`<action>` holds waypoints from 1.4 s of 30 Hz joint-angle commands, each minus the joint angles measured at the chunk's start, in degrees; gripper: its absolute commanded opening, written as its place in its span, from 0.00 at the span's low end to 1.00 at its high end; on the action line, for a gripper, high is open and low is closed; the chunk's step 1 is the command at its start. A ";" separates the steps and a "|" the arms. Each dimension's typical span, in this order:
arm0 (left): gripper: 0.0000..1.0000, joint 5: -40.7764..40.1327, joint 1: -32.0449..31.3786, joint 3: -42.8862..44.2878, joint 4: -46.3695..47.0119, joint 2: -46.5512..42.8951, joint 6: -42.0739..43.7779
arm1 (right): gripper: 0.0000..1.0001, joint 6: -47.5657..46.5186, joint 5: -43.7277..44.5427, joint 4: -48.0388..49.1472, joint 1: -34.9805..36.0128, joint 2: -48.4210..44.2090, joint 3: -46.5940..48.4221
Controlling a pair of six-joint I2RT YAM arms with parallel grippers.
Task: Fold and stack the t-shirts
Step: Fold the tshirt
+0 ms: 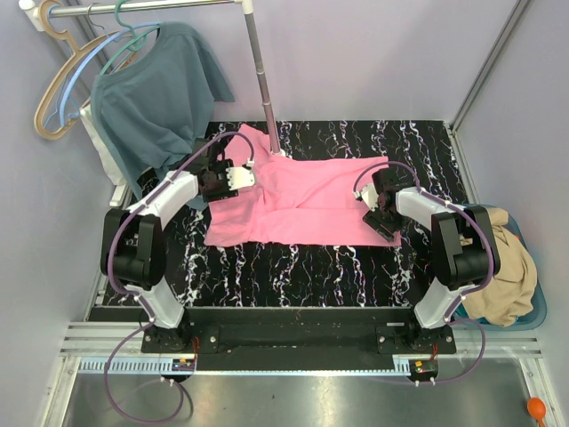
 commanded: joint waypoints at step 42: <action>0.46 5.72 3.27 10.63 -14.61 11.52 2.09 | 0.76 0.96 0.96 1.46 -0.26 2.21 -3.92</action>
